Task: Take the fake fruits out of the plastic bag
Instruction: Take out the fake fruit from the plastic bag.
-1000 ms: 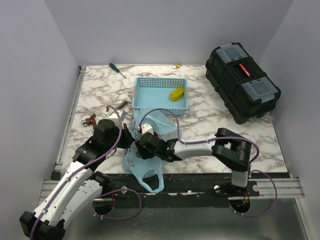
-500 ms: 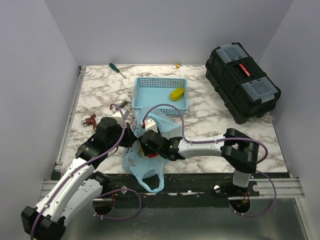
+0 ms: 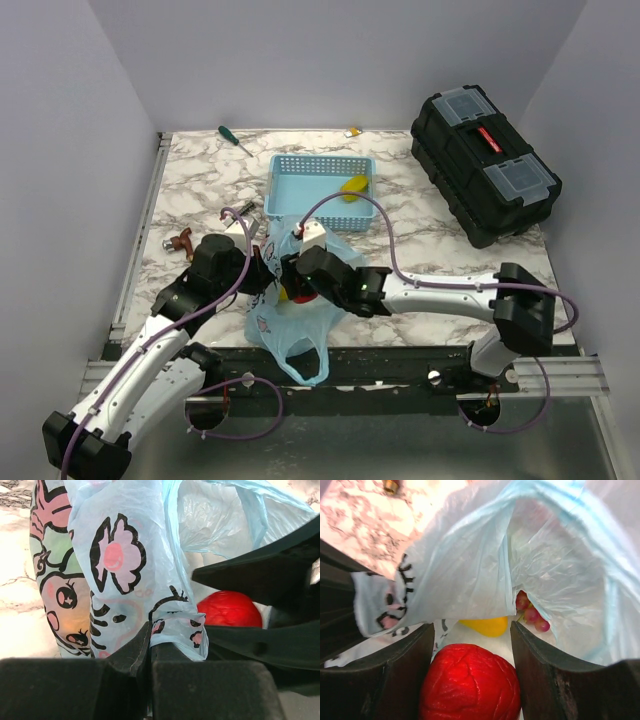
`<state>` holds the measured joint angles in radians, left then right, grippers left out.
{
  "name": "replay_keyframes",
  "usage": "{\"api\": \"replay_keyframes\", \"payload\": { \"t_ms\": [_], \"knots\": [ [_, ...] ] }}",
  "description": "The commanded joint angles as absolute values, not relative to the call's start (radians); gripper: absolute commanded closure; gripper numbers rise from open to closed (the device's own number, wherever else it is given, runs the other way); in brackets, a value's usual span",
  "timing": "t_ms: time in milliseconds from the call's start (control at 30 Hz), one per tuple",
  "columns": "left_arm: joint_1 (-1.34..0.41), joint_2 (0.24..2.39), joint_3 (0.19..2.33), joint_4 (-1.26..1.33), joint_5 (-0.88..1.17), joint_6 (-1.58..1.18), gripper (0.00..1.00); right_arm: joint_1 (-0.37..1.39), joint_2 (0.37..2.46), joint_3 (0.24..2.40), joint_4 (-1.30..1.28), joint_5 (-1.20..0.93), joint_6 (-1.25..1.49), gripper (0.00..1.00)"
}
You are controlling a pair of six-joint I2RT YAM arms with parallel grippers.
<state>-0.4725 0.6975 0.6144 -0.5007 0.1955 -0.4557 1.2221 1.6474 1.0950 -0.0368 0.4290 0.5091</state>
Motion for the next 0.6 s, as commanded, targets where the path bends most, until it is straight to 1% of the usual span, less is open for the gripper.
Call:
{"api": "replay_keyframes", "payload": {
  "t_ms": [0, 133, 167, 433, 567],
  "knots": [
    [-0.468, 0.681, 0.618, -0.493, 0.185, -0.443, 1.0, 1.22, 1.542, 1.109, -0.066, 0.437, 0.539, 0.91],
    [-0.468, 0.679, 0.616, -0.493, 0.178, -0.445, 1.0, 1.219, 1.448, 1.1, -0.065, 0.444, 0.548, 0.99],
    [-0.468, 0.681, 0.616, -0.493, 0.179, -0.445, 1.0, 1.22, 1.43, 1.101, -0.068, 0.443, 0.55, 0.99],
    [-0.468, 0.696, 0.619, -0.497, 0.192, -0.448, 1.0, 1.218, 1.255, 1.104, -0.103, 0.508, 0.545, 0.99],
    [-0.468, 0.681, 0.615, -0.495, 0.19, -0.449, 1.0, 1.19, 1.218, 1.122, -0.128, 0.569, 0.508, 0.99]
  ]
}}
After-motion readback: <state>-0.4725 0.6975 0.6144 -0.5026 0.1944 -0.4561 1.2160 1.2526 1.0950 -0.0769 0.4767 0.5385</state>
